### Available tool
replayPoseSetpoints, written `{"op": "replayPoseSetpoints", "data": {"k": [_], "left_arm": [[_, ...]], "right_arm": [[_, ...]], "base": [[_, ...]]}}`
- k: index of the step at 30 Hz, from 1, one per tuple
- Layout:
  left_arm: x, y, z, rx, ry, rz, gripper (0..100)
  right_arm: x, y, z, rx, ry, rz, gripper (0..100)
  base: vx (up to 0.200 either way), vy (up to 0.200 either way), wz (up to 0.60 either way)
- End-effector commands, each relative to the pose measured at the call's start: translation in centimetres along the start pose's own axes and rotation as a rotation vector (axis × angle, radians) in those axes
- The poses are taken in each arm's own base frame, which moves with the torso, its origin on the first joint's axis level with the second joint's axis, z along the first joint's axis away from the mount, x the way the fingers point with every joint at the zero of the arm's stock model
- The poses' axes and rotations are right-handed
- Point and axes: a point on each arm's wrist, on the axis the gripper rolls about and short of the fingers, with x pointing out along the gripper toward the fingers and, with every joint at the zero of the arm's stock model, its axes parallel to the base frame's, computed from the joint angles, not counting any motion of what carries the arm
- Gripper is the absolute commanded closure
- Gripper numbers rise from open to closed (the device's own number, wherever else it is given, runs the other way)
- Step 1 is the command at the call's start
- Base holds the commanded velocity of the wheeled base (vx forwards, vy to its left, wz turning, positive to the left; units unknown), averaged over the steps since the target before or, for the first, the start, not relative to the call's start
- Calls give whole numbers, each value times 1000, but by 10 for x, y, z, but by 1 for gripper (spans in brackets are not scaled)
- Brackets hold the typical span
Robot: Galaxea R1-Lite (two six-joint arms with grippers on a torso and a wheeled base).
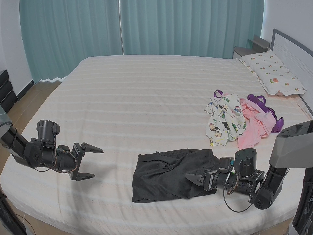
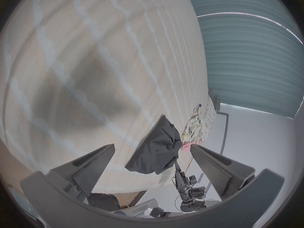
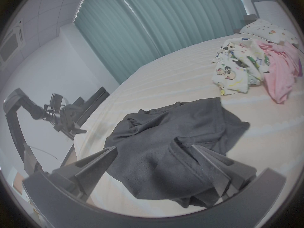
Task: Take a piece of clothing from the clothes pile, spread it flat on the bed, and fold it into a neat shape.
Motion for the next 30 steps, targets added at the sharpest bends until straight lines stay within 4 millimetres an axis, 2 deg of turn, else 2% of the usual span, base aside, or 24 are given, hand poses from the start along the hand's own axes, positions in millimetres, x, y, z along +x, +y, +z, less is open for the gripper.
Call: {"op": "replayPoseSetpoints", "data": {"k": [1,8,11,12,18,21,30], "left_arm": [[3,7,0,-6,2,12,0],[3,7,0,-6,1,13,0],[3,7,0,-6,1,13,0],[3,7,0,-6,1,13,0],[4,8,0,-7,2,14,0],[4,8,0,-6,2,15,0],[5,8,0,-4,3,15,0]], "right_arm": [[6,-14,-13,-33,42,-38,0],[1,-20,-6,-65,9,-77,0],[1,-20,-10,-65,27,-77,0],[1,-20,-11,-65,29,-76,100],[-26,-14,-4,-69,10,-77,100],[-41,-18,-9,-59,33,-105,100],[-58,-29,-26,-134,132,-148,100]], "base": [[0,0,0],[0,0,0],[0,0,0],[0,0,0],[0,0,0],[0,0,0],[0,0,0]]}}
